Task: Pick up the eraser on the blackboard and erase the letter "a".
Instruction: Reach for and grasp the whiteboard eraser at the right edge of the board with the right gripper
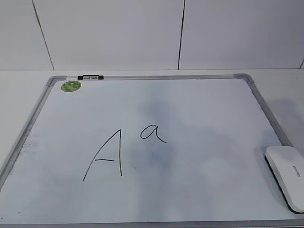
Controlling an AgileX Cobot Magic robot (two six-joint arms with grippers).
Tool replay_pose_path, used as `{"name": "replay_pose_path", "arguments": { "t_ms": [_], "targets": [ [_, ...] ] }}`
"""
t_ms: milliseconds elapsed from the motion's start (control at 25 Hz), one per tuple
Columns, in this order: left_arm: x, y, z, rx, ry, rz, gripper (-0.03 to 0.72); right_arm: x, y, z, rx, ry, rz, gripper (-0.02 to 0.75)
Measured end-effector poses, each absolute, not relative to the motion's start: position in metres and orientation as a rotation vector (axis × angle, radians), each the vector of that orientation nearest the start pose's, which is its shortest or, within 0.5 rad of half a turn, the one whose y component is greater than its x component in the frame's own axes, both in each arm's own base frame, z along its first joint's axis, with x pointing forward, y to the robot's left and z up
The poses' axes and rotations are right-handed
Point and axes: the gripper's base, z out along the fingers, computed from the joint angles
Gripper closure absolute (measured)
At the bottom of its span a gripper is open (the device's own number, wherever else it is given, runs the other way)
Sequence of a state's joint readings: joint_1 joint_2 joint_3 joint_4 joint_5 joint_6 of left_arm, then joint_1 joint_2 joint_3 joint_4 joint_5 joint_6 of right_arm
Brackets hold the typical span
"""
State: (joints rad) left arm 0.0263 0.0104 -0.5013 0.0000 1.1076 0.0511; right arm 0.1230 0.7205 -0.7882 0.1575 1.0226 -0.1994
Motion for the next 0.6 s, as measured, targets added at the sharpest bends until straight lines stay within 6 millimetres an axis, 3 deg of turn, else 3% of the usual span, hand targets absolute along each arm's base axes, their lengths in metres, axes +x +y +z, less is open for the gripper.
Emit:
{"name": "replay_pose_path", "arguments": {
  "t_ms": [320, 600],
  "targets": [
    [-0.006, 0.000, 0.274, 0.026, 2.100, 0.047, 0.453, 0.142, 0.034, 0.311, -0.314, 2.594, 0.210, 0.066],
    [-0.006, 0.000, 0.274, 0.026, 2.100, 0.047, 0.454, 0.164, 0.033, 0.292, -0.214, 2.743, 0.164, 0.057]
  ]
}}
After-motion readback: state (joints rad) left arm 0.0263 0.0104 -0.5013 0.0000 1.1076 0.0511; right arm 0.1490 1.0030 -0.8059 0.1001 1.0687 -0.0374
